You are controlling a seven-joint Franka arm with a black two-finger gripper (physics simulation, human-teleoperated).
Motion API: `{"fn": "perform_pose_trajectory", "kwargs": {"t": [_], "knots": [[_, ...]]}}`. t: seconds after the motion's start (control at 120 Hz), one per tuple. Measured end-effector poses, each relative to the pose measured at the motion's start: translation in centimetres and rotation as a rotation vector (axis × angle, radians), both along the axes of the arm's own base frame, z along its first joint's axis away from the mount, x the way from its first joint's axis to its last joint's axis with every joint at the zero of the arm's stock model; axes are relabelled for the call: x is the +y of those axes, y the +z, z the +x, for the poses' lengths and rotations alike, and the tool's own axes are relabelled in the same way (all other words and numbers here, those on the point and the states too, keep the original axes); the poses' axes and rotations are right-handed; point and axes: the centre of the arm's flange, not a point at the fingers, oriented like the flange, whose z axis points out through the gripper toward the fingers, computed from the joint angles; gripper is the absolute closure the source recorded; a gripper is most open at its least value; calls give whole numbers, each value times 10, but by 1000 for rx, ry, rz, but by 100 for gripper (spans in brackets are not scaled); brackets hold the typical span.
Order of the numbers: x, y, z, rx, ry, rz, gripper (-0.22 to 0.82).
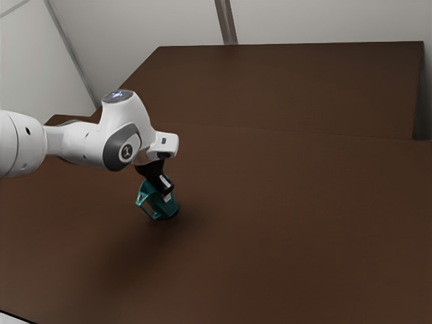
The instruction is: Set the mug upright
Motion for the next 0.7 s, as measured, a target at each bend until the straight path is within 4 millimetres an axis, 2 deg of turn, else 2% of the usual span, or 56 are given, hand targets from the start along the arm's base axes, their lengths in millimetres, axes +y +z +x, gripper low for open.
{"fn": "perform_pose_trajectory", "kwargs": {"t": [0.1,0.242,0.367,0.433,0.533,0.7], "knots": [[0,-2,-2,4,32,-1,76],[-1,0,-2,2,62,-8,44],[-3,21,-4,-29,81,5,24],[-4,41,-5,-52,89,17,18],[-17,81,1,-87,86,22,11],[-12,163,29,-118,150,-25,5]]}}
